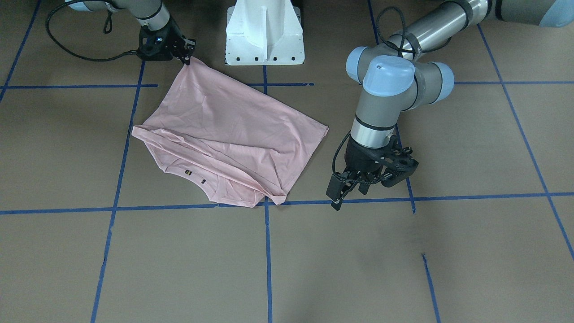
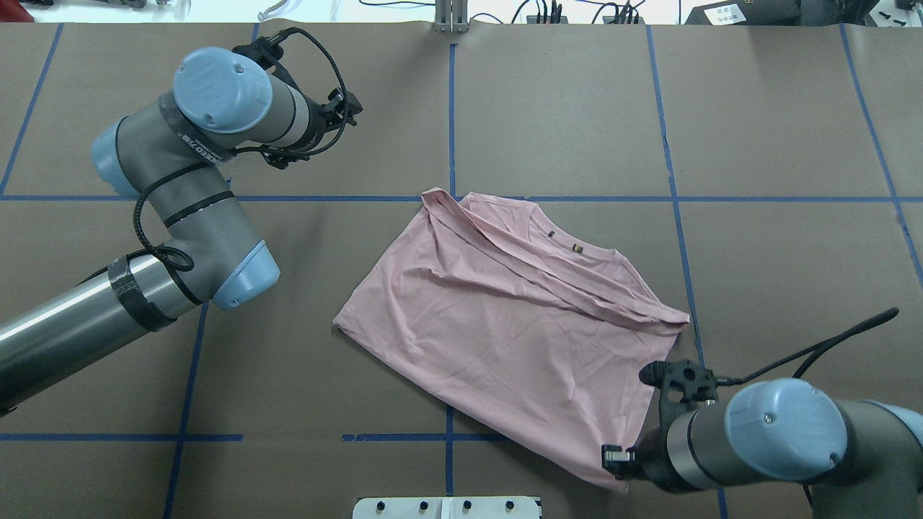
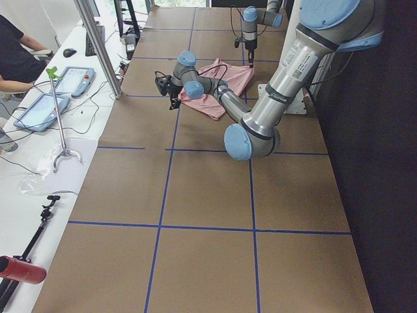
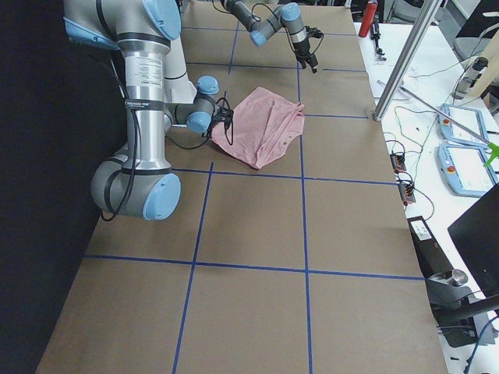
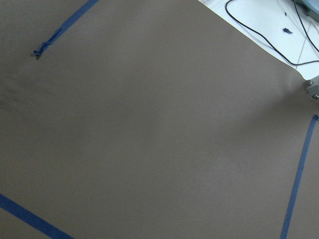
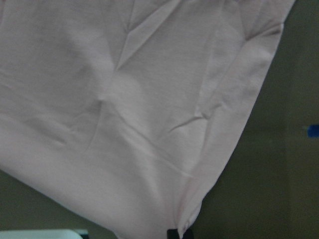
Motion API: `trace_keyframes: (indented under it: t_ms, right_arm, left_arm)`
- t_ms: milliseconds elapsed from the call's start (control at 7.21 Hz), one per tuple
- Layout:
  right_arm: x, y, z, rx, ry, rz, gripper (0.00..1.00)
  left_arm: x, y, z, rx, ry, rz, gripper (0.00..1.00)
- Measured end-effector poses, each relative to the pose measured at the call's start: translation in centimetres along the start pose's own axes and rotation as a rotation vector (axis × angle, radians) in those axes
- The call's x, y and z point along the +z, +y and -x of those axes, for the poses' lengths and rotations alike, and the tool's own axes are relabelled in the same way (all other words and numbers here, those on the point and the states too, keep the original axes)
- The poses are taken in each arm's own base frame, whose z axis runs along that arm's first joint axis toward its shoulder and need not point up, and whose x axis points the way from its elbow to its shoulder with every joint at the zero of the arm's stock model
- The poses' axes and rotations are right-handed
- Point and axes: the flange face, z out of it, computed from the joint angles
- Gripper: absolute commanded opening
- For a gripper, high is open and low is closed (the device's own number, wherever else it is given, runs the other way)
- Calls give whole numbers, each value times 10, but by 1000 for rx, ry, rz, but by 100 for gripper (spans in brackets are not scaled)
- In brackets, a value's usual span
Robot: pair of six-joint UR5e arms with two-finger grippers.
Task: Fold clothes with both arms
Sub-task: 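Drag the shirt corner with the right gripper toward the robot, then move the left gripper to the shirt corner nearest it and grasp it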
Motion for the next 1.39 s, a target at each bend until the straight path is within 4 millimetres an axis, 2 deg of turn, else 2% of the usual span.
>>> trace_keyframes:
  t_ms: [139, 277, 416, 555, 832, 1109, 1248, 1386]
  right_arm:
    - [0, 16, 4, -12, -6, 26, 100]
    - [-6, 22, 9, -18, -24, 26, 100]
    - [-22, 15, 15, -10, -57, -4, 100]
    - [-39, -3, 19, 11, -90, -48, 100]
    - [-64, -36, 31, 47, -148, -157, 100]
    - [-73, -52, 34, 62, -168, -231, 100]
    - [-76, -56, 35, 66, -172, -245, 100]
    - [-78, -58, 35, 67, -175, -252, 100]
  left_arm:
    - [-2, 6, 3, 5, 2, 8, 100]
    - [-5, 21, 5, 15, -1, 35, 100]
    - [-13, 45, 7, 22, -27, 78, 100]
    - [-26, 76, 17, 13, -75, 117, 100]
    - [-43, 144, 46, -68, -184, 180, 100]
    - [-38, 202, 64, -137, -260, 219, 100]
    - [-30, 219, 69, -151, -287, 225, 100]
    - [-21, 226, 73, -161, -308, 223, 100]
